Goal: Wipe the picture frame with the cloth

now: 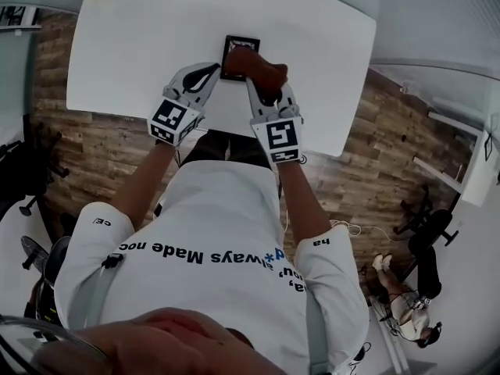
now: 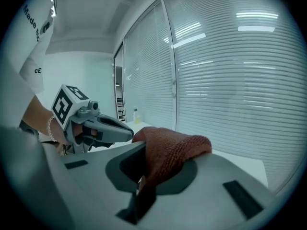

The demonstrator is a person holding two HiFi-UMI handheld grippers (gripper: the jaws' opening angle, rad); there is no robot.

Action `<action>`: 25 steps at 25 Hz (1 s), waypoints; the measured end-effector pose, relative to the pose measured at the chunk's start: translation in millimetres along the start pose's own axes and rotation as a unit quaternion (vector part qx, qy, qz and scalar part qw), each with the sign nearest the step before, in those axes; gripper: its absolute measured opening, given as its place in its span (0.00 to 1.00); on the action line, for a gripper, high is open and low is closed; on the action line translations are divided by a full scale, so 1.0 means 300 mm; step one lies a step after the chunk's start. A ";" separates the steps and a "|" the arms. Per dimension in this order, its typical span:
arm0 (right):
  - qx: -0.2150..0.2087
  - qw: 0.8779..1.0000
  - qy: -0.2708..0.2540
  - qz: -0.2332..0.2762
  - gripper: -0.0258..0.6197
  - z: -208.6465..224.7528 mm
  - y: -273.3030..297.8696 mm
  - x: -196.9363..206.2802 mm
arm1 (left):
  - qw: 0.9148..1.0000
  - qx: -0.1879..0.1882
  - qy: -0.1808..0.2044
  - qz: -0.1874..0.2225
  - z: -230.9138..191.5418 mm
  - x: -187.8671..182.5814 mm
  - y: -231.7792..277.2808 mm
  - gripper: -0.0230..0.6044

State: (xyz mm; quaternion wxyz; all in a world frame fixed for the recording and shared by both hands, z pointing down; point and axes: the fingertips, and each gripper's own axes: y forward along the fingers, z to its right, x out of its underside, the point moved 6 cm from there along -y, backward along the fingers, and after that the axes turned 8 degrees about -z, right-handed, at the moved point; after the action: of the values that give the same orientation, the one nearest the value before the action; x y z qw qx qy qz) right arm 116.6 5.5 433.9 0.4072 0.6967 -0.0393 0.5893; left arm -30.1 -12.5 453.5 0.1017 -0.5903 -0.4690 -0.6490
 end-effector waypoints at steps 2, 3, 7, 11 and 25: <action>0.005 1.000 -0.002 0.013 0.09 -0.004 -0.058 -0.064 | 1.000 0.001 -0.006 0.021 0.025 -0.058 -0.049 0.04; 0.006 1.000 -0.002 0.020 0.09 -0.011 -0.088 -0.094 | 0.999 0.004 -0.005 0.032 0.042 -0.090 -0.076 0.04; 0.008 0.999 -0.005 0.045 0.09 -0.065 -0.193 -0.202 | 0.997 0.010 0.010 0.076 0.096 -0.212 -0.197 0.04; 0.009 0.998 -0.013 0.067 0.09 -0.108 -0.286 -0.295 | 0.994 0.020 0.015 0.106 0.139 -0.311 -0.286 0.04; 0.012 0.995 -0.029 0.097 0.09 -0.154 -0.458 -0.523 | 0.984 0.034 0.050 0.167 0.220 -0.535 -0.456 0.04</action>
State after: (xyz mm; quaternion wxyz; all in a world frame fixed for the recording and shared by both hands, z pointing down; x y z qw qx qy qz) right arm 106.2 58.5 227.1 0.3379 0.7113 -0.1116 0.6062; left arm -34.4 41.7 239.1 0.2520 -0.6229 -0.3802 -0.6356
